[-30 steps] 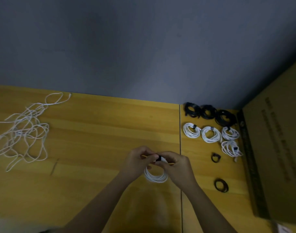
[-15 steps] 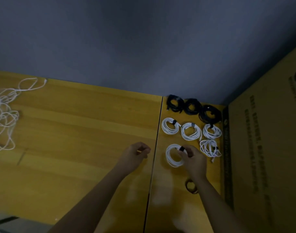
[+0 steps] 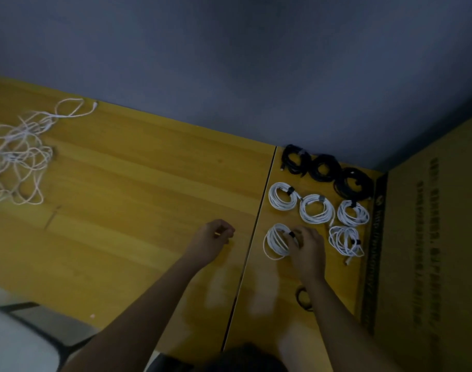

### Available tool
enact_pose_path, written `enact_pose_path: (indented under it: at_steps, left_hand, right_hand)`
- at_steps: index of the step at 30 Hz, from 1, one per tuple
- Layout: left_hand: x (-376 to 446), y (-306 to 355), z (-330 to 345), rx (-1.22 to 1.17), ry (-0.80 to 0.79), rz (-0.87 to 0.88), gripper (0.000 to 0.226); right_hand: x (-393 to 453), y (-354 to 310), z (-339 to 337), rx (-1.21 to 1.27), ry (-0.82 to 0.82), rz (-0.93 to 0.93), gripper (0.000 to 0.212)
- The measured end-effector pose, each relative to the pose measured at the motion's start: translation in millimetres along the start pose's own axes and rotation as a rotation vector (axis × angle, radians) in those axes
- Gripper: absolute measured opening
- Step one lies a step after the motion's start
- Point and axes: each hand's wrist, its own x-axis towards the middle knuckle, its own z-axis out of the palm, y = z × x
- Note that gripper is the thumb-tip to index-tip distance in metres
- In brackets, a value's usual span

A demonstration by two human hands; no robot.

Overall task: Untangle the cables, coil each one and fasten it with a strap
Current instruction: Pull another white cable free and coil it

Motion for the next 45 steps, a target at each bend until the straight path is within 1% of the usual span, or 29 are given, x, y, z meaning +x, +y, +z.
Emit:
enact_pose_path:
  at_steps: [3,6,8,12,15,17,20,22,23,25,27,32,35,38,42,45]
  left_hand:
    - [-4,-4,-6,0.018,0.070,0.005,0.013]
    - [-11,-13,-20,0.075,0.147,-0.026,0.020]
    - [-15,-23,-36,0.128,0.212,-0.038,0.024]
    - [-22,-48,-80,0.186,0.316,-0.067,0.026]
    - [-30,-75,-131,0.265,0.410,-0.106,0.027]
    - [-36,-95,-174,0.342,0.507,-0.147,0.027]
    - [-44,-133,-250,0.495,0.652,-0.197,0.026]
    - [-46,-161,-303,0.606,0.722,-0.219,0.026]
    - [-46,-174,-329,0.625,0.747,-0.234,0.026]
    - [-44,-199,-381,0.609,0.762,-0.256,0.026]
    - [-39,-223,-426,0.604,0.739,-0.258,0.026]
    - [-28,-273,-512,0.574,0.700,-0.286,0.027]
    - [-23,-297,-549,0.582,0.680,-0.313,0.027]
    - [-21,-319,-576,0.596,0.679,-0.350,0.028]
    - [-19,-341,-604,0.626,0.680,-0.390,0.028]
    - [-11,-350,-622,0.624,0.645,-0.390,0.028]
  right_hand:
    - [-4,-11,-4,0.022,0.059,-0.071,0.024]
    - [-7,-35,-2,0.048,0.088,-0.151,0.018]
    - [-6,-56,4,0.033,0.070,-0.217,0.018]
    - [0,-104,29,-0.004,-0.032,-0.307,0.021]
    - [6,-150,59,-0.025,-0.097,-0.389,0.023]
    - [11,-187,83,-0.046,-0.132,-0.444,0.024]
    - [18,-252,128,-0.065,-0.156,-0.516,0.022]
    - [22,-298,163,-0.070,-0.174,-0.544,0.020]
    - [24,-320,182,-0.074,-0.187,-0.556,0.020]
    - [25,-365,221,-0.089,-0.222,-0.572,0.020]
    - [25,-406,260,-0.115,-0.266,-0.569,0.019]
    - [25,-485,340,-0.153,-0.386,-0.553,0.019]
    - [23,-513,372,-0.174,-0.425,-0.567,0.019]
    - [25,-539,396,-0.164,-0.431,-0.595,0.018]
    - [28,-575,421,-0.154,-0.438,-0.680,0.020]
    - [23,-599,440,-0.138,-0.454,-0.696,0.019]
